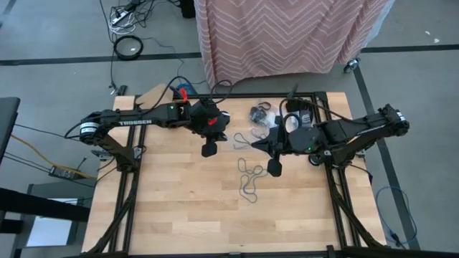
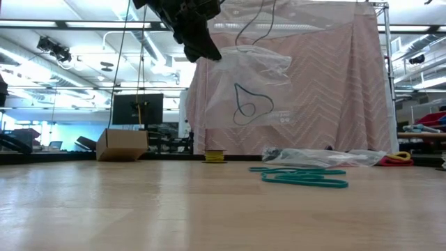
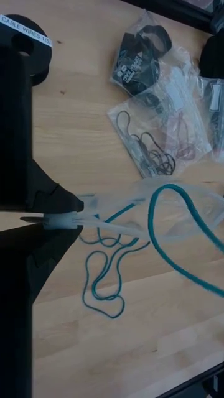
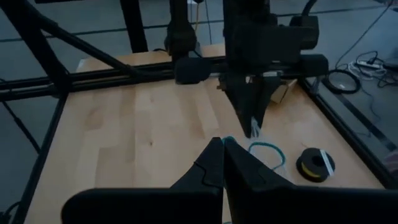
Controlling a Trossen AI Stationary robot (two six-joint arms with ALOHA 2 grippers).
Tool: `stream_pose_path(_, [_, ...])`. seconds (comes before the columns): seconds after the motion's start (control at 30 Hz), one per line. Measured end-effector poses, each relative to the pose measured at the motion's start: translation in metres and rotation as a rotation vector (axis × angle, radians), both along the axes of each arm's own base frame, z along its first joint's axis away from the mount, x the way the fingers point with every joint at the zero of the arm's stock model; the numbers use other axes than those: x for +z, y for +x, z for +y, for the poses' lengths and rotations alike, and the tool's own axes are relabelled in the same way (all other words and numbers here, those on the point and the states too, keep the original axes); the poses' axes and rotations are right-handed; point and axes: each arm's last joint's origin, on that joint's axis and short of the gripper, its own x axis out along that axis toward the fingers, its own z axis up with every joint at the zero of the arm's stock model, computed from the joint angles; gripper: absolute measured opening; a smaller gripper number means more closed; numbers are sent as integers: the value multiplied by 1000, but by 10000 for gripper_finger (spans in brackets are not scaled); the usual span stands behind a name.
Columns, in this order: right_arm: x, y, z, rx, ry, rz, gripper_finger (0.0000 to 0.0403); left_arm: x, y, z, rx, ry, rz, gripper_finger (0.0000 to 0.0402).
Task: Sort rubber bands
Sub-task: Put the blue rubber band into the transparent zip bag
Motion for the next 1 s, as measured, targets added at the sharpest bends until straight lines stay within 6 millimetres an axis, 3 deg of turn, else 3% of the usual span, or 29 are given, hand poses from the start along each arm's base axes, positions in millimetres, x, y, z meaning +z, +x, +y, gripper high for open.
stream_pose_path(0.6, [2, -12, 6, -39, -28, 16, 0, -2, -2, 0, -2, -1, 23, 26])
stream_pose_path(1.0, [6, 2, -44, -42, -55, -2, 0, 4, 3, 0, -14, -27, -49, 26])
